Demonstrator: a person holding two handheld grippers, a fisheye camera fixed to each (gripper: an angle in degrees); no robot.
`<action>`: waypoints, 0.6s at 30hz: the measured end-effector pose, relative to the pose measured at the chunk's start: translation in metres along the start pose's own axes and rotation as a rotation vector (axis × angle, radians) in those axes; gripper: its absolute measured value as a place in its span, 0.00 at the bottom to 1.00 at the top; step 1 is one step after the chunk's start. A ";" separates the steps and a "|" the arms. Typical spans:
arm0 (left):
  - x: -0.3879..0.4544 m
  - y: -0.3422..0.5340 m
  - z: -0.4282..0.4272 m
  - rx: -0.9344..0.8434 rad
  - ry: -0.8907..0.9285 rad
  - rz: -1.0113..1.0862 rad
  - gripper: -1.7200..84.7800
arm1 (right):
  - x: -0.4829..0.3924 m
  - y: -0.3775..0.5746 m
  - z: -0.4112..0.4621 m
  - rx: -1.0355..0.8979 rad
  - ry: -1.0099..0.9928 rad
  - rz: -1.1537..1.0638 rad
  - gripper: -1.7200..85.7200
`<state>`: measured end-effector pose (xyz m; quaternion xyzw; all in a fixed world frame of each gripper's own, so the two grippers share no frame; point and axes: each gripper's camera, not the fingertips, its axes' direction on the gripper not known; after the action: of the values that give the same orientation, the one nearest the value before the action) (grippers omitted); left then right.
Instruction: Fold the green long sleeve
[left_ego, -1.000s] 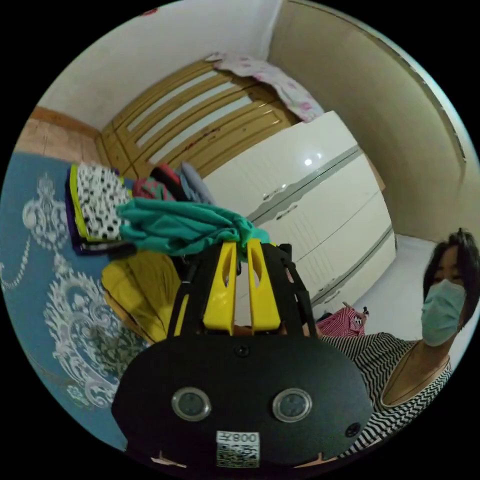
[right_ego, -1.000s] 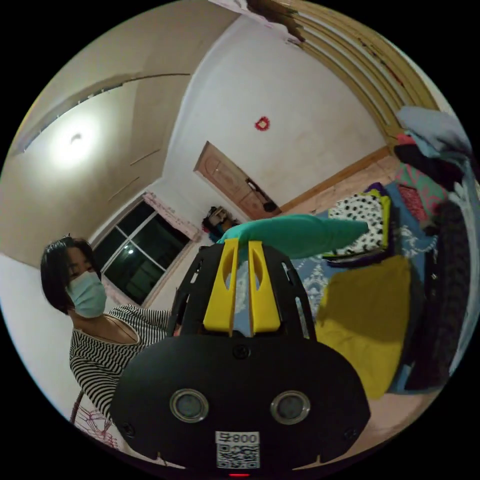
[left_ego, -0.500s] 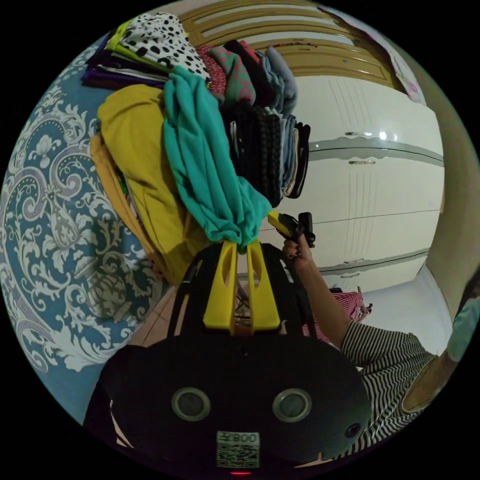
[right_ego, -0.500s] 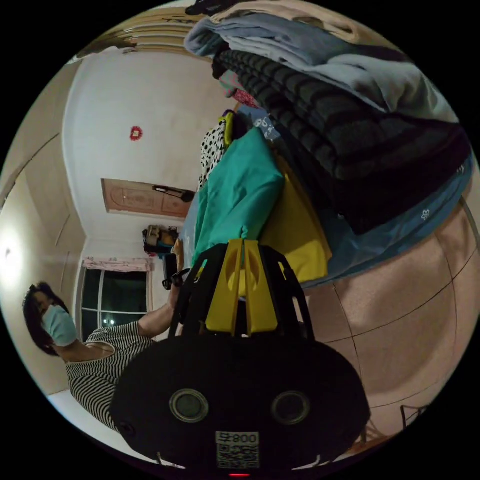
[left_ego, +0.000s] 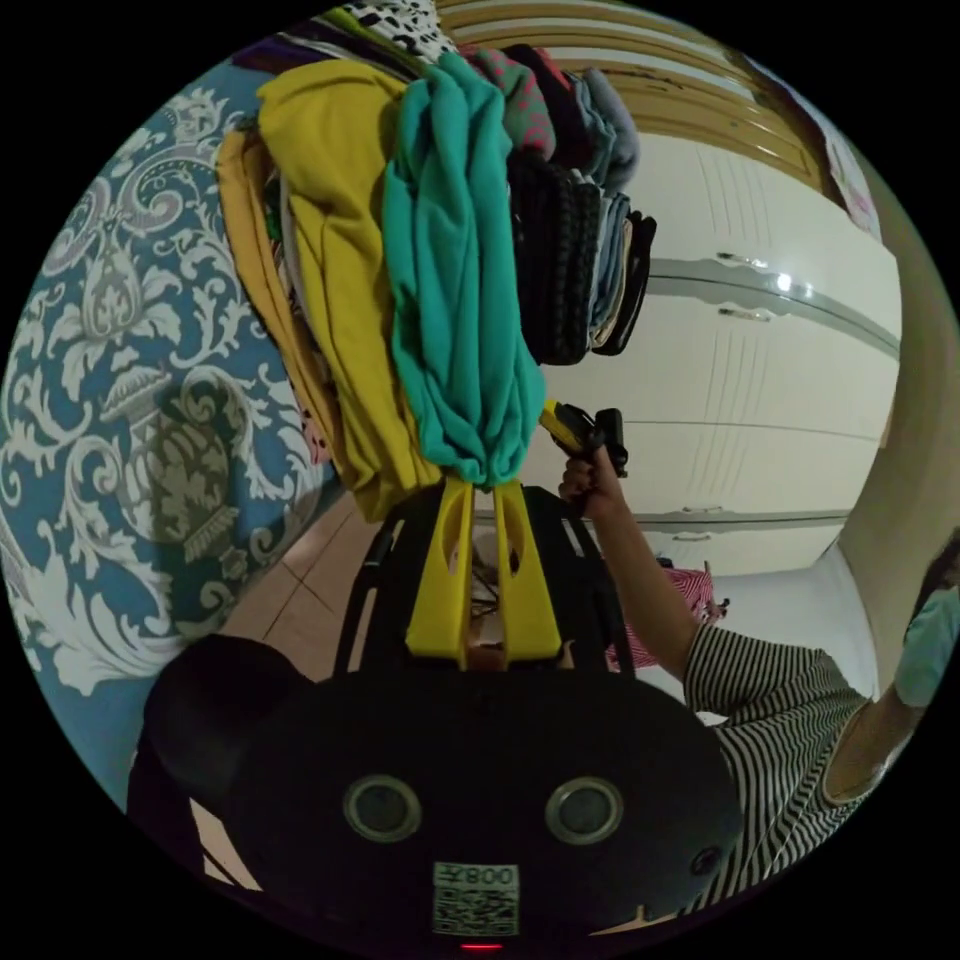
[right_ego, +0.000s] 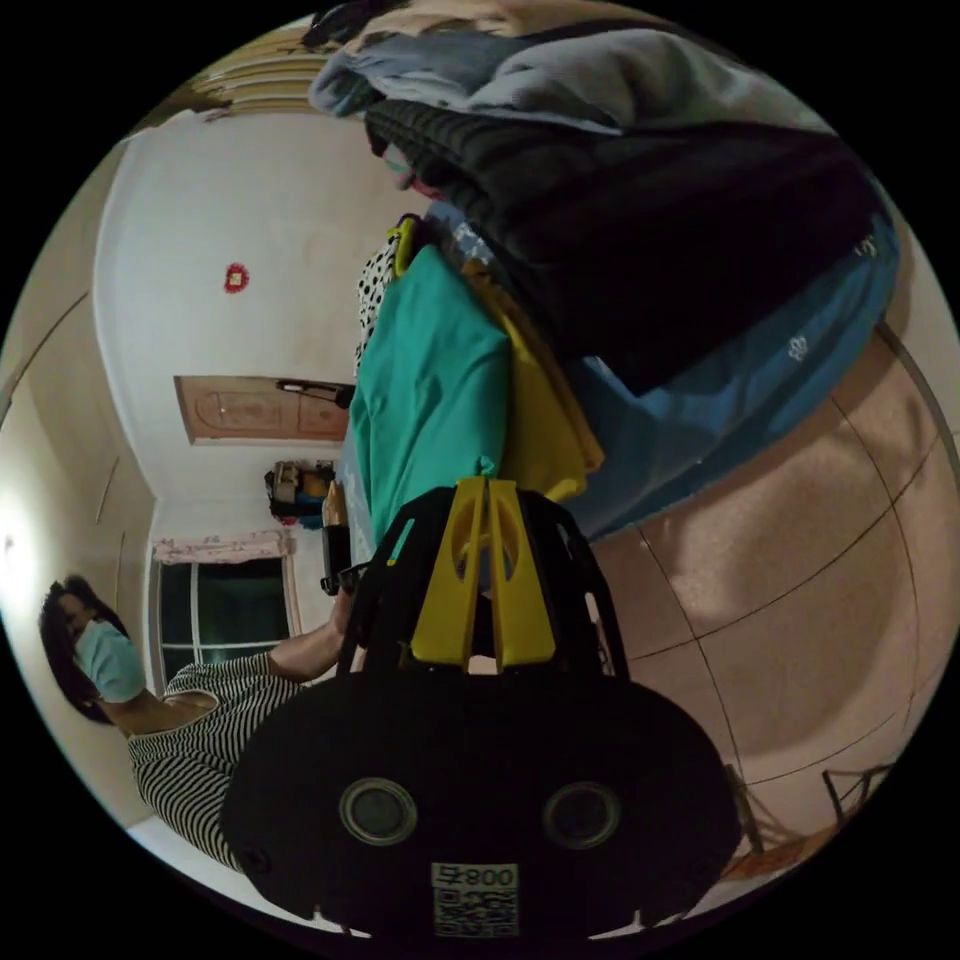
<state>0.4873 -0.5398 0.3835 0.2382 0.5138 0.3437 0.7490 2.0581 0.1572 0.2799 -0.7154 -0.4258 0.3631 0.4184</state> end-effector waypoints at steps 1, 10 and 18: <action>-0.008 -0.001 0.001 -0.012 -0.026 0.022 0.05 | 0.003 0.006 -0.003 0.031 -0.015 0.012 0.02; -0.046 -0.003 -0.010 0.057 -0.101 0.169 0.03 | -0.058 0.037 -0.002 0.260 0.051 -0.108 0.02; -0.103 -0.028 0.032 -0.094 -0.373 0.181 0.02 | -0.083 0.011 0.104 -0.006 0.419 -0.113 0.02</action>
<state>0.4999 -0.6365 0.4378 0.3078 0.3260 0.3830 0.8076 1.9393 0.1080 0.2436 -0.7515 -0.3700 0.1813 0.5152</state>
